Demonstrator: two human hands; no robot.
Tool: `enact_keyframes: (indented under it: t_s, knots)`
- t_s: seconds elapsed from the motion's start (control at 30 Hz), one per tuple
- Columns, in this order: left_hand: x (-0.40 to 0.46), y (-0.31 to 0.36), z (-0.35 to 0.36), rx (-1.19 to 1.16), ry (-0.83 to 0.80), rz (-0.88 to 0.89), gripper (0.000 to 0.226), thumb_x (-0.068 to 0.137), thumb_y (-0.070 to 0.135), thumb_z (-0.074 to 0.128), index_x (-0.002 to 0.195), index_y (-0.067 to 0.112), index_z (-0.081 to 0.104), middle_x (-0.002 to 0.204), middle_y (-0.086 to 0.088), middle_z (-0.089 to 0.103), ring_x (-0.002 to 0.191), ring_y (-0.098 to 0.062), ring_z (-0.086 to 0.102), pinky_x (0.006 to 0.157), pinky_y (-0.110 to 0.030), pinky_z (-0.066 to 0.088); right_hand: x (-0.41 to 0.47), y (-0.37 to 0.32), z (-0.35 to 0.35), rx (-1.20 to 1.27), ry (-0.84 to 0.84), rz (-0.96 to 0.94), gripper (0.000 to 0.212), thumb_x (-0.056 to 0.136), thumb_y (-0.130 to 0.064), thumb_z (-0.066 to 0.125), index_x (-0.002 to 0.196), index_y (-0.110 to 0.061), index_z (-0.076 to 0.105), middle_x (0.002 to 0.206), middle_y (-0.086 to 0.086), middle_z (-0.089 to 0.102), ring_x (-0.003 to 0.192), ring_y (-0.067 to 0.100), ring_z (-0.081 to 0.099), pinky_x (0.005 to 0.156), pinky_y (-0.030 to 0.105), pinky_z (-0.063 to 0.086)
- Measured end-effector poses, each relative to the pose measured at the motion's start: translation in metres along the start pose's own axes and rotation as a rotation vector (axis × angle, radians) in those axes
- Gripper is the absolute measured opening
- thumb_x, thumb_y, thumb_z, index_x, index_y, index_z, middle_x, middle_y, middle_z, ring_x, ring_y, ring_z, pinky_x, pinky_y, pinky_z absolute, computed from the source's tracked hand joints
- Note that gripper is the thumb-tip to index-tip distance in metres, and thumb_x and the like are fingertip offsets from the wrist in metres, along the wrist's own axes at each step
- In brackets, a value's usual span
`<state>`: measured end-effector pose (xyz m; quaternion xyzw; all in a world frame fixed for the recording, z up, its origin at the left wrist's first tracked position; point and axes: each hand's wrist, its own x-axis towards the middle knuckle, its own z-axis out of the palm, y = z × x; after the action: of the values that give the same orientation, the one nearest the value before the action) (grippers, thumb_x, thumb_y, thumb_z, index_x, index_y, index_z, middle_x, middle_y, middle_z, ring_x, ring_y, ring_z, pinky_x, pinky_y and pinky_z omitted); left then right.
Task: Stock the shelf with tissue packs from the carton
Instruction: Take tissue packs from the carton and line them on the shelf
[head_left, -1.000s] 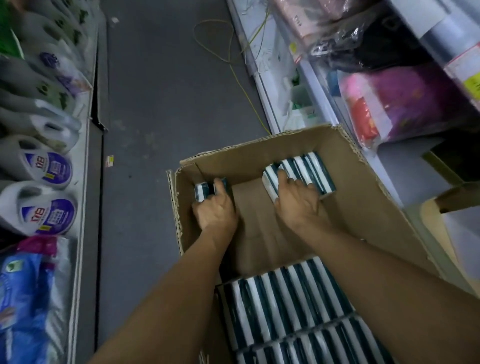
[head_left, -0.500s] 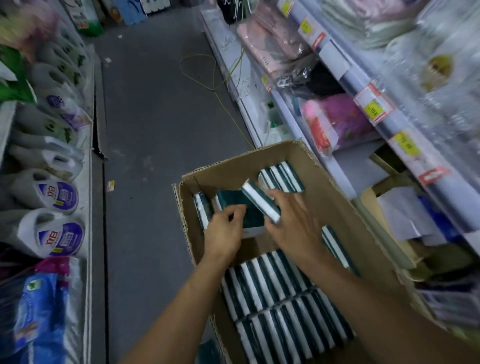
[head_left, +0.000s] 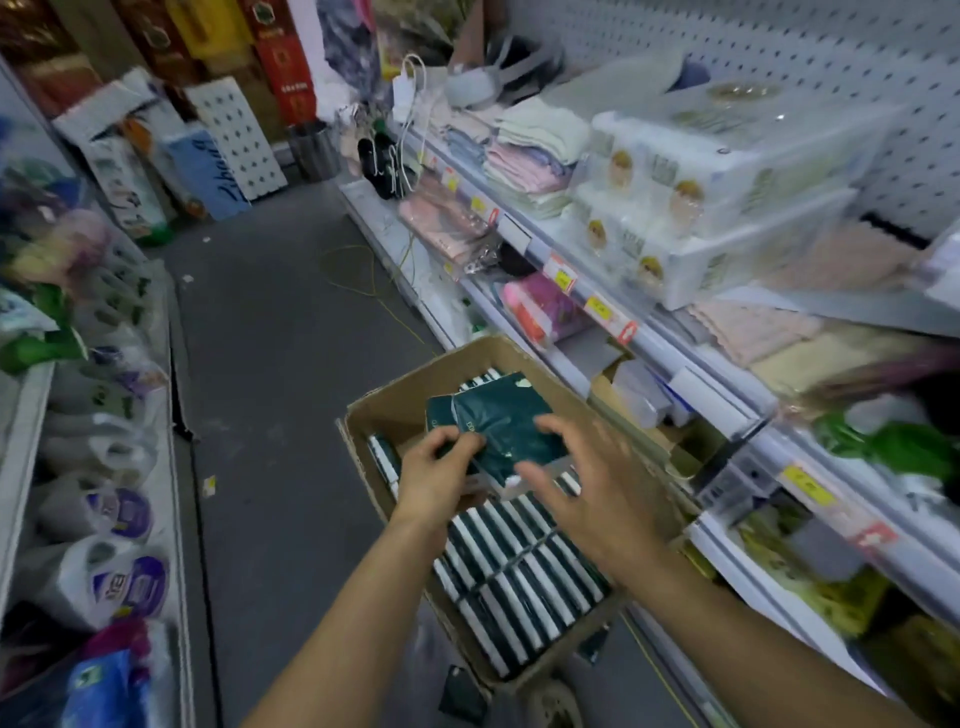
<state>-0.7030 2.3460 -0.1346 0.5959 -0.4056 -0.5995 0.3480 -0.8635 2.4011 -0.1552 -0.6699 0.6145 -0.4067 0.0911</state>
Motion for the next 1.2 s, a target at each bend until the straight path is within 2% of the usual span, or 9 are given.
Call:
enact_keyframes:
  t_s: [0.1,0.17,0.4,0.6,0.7,0.8,0.97,1.07,1.2]
  knots:
    - [-0.033,0.015,0.010,0.126,-0.160,0.159,0.014,0.093,0.012,0.062,0.079,0.011,0.061,0.077,0.000,0.069,0.072,-0.013,0.065,0.065,-0.025,0.053,-0.011,-0.009,-0.049,0.233,0.100,0.359,0.043,0.095,-0.054,0.049,0.128,-0.028,0.047,0.114,-0.020,0.050,0.112,0.010,0.051,0.091,0.030,0.044]
    - [-0.054,0.026,0.023,0.228,-0.302,0.250,0.011,0.092,0.008,0.062,0.081,0.008,0.064,0.083,-0.002,0.068,0.078,-0.012,0.064,0.065,-0.019,0.050,-0.012,-0.013,-0.079,0.430,0.056,0.573,0.041,0.092,-0.049,0.056,0.126,-0.028,0.046,0.110,-0.017,0.053,0.104,0.007,0.056,0.079,0.021,0.048]
    - [-0.127,0.035,0.092,0.308,-0.489,0.407,0.007,0.091,0.028,0.070,0.093,0.021,0.072,0.097,-0.001,0.073,0.093,-0.019,0.069,0.082,-0.034,0.058,-0.066,-0.026,-0.177,0.689,0.294,0.758,0.031,0.084,-0.022,0.075,0.106,-0.007,0.060,0.099,0.004,0.071,0.081,0.017,0.071,0.064,0.027,0.058]
    - [-0.215,0.045,0.143,0.379,-0.494,0.686,0.013,0.100,0.031,0.054,0.100,0.034,0.067,0.094,0.026,0.064,0.092,0.015,0.059,0.085,-0.012,0.048,-0.125,-0.044,-0.263,0.747,0.609,0.749,0.022,0.086,-0.024,0.073,0.094,-0.015,0.055,0.091,0.002,0.068,0.069,0.008,0.069,0.059,0.027,0.058]
    - [-0.266,0.047,0.172,0.332,-0.542,0.747,0.020,0.093,0.052,0.052,0.100,0.040,0.065,0.099,0.027,0.062,0.101,0.011,0.057,0.091,-0.013,0.044,-0.161,-0.054,-0.310,0.740,0.712,0.754,0.030,0.085,-0.033,0.074,0.100,-0.016,0.055,0.102,0.007,0.068,0.086,0.020,0.070,0.078,0.045,0.060]
    - [-0.312,0.036,0.208,0.324,-0.584,0.812,0.042,0.083,0.071,0.057,0.107,0.039,0.068,0.112,0.003,0.061,0.107,-0.004,0.060,0.093,-0.024,0.048,-0.203,-0.061,-0.359,0.713,0.789,0.731,0.036,0.084,-0.040,0.073,0.103,-0.016,0.055,0.103,0.008,0.068,0.091,0.024,0.069,0.081,0.050,0.058]
    - [-0.400,0.019,0.273,0.181,-0.594,0.882,0.014,0.099,0.030,0.058,0.096,0.033,0.071,0.106,-0.005,0.063,0.090,-0.005,0.062,0.074,-0.019,0.050,-0.285,-0.068,-0.434,0.761,0.855,0.693,0.042,0.087,-0.039,0.070,0.111,-0.010,0.050,0.104,0.009,0.067,0.091,0.025,0.069,0.058,0.037,0.059]
    - [-0.446,0.007,0.306,0.169,-0.627,0.909,0.023,0.098,0.032,0.059,0.083,0.046,0.071,0.096,0.006,0.067,0.096,-0.020,0.062,0.082,-0.033,0.051,-0.338,-0.065,-0.473,0.804,0.883,0.687,0.044,0.086,-0.035,0.072,0.112,-0.008,0.049,0.109,0.012,0.064,0.093,0.026,0.069,0.057,0.042,0.059]
    - [-0.495,-0.003,0.351,0.212,-0.682,0.935,0.024,0.098,0.023,0.059,0.078,0.033,0.068,0.093,0.000,0.065,0.089,-0.011,0.059,0.079,-0.027,0.044,-0.399,-0.061,-0.529,0.720,0.794,0.679,0.045,0.082,-0.032,0.076,0.118,-0.017,0.052,0.112,0.009,0.066,0.087,0.024,0.070,0.054,0.034,0.055]
